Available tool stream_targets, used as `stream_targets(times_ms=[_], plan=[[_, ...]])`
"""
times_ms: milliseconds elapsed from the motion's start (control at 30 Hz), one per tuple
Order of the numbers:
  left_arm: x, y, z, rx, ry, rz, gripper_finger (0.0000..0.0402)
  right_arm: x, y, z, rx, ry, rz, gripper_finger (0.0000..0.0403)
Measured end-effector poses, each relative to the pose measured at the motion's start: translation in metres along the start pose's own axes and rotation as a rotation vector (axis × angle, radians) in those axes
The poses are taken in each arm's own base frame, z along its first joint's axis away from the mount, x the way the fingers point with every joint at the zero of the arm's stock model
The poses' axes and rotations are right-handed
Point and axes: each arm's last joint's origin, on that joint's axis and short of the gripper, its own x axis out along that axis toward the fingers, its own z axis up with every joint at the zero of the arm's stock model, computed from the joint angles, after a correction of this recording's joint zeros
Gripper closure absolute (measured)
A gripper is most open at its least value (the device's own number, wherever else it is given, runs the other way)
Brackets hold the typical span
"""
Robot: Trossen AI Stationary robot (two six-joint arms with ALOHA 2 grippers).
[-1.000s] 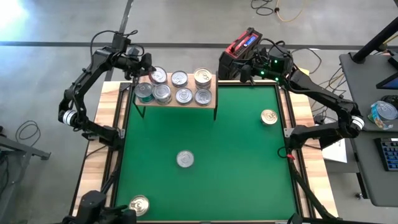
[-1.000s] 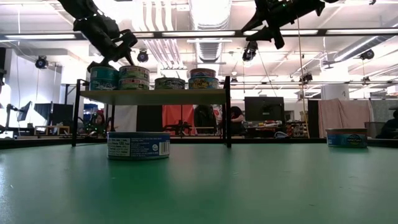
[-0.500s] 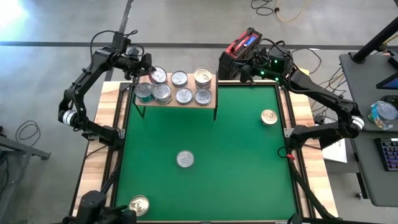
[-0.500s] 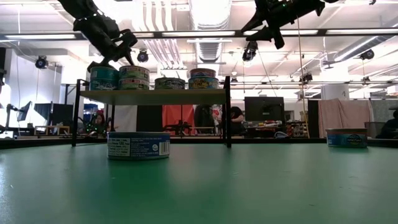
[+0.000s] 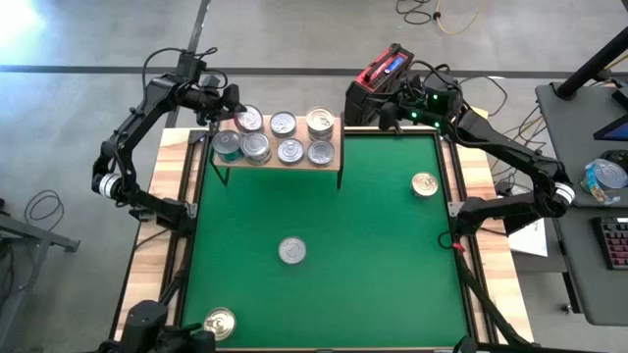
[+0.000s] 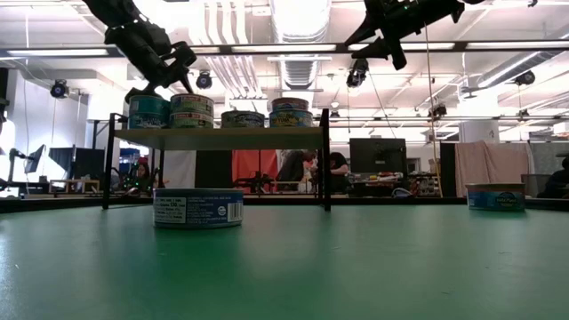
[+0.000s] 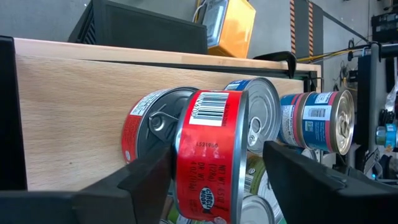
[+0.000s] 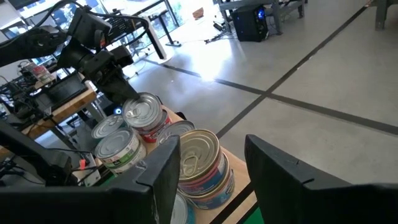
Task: Stack canned seafood by type on shelf
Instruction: Stack the red tuna can on top of the red tuna can on the shelf
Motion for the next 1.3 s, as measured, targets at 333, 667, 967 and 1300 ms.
stream_targets(times_ms=[333, 667, 967, 1300], plan=[[0.0000, 0.0002, 0.0001, -0.015, -0.005, 0.009, 0.0152, 0.0000, 0.0000, 0.0000, 0.000, 0.000, 0.000, 0.0230], [0.0000, 0.0005, 0.0002, 0.010, -0.015, 0.025, 0.0151, 0.0000, 0.0000, 0.0000, 0.000, 0.000, 0.000, 0.0229], [0.0000, 0.0002, 0.0001, 0.020, -0.013, 0.022, 0.0151, 0.0000, 0.0000, 0.0000, 0.000, 0.000, 0.000, 0.0227], [0.0002, -0.0001, -0.0001, 0.028, -0.012, 0.021, 0.0151, 0.0000, -0.0002, 0.0001, 0.000, -0.003, -0.007, 0.0222]])
